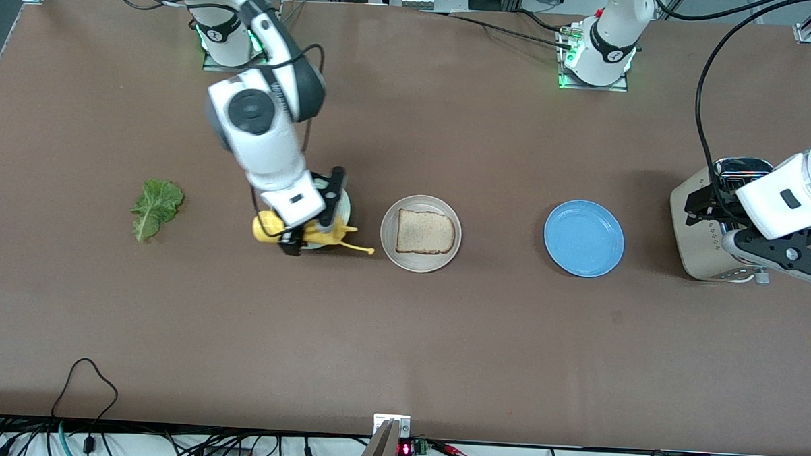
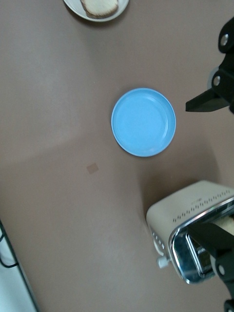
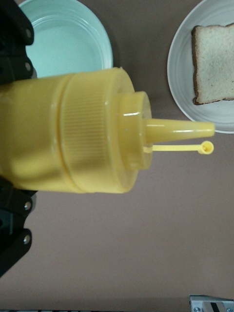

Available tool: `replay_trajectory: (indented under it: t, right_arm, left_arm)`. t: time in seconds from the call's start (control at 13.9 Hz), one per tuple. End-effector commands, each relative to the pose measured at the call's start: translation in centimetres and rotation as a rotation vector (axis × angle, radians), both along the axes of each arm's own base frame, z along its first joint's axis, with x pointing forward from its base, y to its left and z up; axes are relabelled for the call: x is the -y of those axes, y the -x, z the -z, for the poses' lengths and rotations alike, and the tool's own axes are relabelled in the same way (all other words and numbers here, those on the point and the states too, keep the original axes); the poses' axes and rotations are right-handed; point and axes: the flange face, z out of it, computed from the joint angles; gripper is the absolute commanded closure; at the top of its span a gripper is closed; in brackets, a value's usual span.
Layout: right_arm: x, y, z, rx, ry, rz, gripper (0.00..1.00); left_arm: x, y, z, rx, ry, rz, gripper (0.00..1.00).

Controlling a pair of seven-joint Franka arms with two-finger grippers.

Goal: Make sandwich in beige plate with both arms

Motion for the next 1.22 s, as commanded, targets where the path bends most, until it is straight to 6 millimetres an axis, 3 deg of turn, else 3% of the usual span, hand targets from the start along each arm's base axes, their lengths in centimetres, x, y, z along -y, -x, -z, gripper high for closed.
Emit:
replay_trajectory:
  t: [0.0,0.07,0.22,0.29,0.36,0.43,0.65,0.86,1.15]
  right_arm:
    - [-3.4,1.0,2.3,0.057,0.091,0.017,0.7]
    - [-4.9,1.5,3.3,0.074,0.134,0.023,0.71]
    - [-8.6,2.6,4.5,0.111,0.257,0.037,0.7]
    - [-10.5,3.2,5.2,0.13,0.309,0.034,0.7]
    - [-11.7,3.7,5.9,0.141,0.35,0.034,0.7]
    - [-12.7,4.4,6.7,0.166,0.383,0.026,0.7]
    - [-13.8,5.5,8.6,0.198,0.446,-0.002,0.7]
    - [-14.5,6.5,10.5,0.216,0.489,-0.032,0.7]
    - [-14.5,6.5,10.7,0.221,0.494,-0.026,0.7]
  left_arm:
    - [-0.7,-0.1,-0.1,-0.013,0.035,-0.047,0.0]
    - [-0.5,0.1,0.0,-0.011,0.033,-0.06,0.0]
    - [1.0,2.7,-0.1,0.001,0.03,-0.072,0.0]
    - [-0.2,4.1,0.2,0.025,0.051,-0.112,0.0]
    - [0.2,5.6,0.7,0.047,0.062,-0.122,0.0]
    - [-0.6,6.4,0.8,0.07,0.057,-0.141,0.0]
    - [-0.8,7.9,0.8,0.067,0.041,-0.156,0.0]
    - [-0.8,7.8,1.0,0.049,0.036,-0.156,0.0]
    - [-0.8,8.0,1.1,0.028,0.033,-0.158,0.0]
